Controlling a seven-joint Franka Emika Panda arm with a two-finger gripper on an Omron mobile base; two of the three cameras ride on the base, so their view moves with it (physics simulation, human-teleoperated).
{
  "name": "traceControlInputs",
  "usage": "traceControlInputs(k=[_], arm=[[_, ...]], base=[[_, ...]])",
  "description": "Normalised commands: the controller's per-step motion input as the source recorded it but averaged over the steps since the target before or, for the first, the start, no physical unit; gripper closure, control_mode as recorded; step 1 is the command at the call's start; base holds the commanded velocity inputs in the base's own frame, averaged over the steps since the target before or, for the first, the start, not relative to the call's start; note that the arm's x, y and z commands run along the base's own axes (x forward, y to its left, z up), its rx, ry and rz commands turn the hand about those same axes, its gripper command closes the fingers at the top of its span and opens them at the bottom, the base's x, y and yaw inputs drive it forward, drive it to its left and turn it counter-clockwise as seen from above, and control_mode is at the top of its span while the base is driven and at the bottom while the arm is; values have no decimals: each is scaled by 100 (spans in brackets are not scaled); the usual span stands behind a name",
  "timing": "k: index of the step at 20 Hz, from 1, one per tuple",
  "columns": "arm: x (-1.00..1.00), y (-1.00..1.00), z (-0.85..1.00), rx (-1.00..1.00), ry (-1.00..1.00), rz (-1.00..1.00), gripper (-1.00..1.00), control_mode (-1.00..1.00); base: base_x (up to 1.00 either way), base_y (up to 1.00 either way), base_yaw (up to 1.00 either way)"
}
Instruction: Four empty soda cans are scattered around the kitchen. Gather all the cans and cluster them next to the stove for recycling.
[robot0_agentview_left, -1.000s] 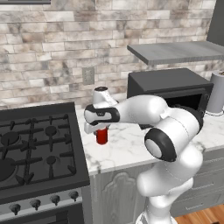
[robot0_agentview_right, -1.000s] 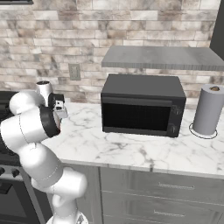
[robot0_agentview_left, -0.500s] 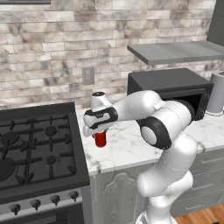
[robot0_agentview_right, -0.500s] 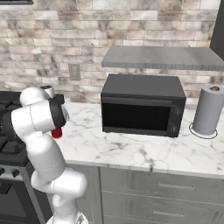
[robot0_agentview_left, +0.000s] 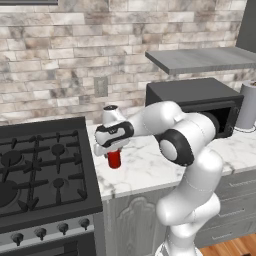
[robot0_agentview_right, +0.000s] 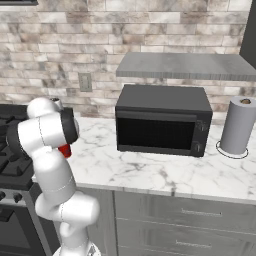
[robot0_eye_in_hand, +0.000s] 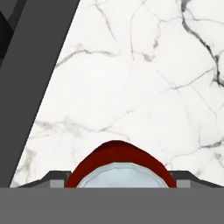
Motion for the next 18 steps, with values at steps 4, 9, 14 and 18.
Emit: traceControlInputs(k=[4,9,14,18], arm=[[0,1,-35,0,0,-1,-100,-100],[0,0,-13,0,0,-2,-100,-100],[0,0,5,2,0,0,-100,-100],[0,0,8,3,0,0,-100,-100]], base=[[0,0,0],[0,0,0],[0,0,0],[0,0,0]])
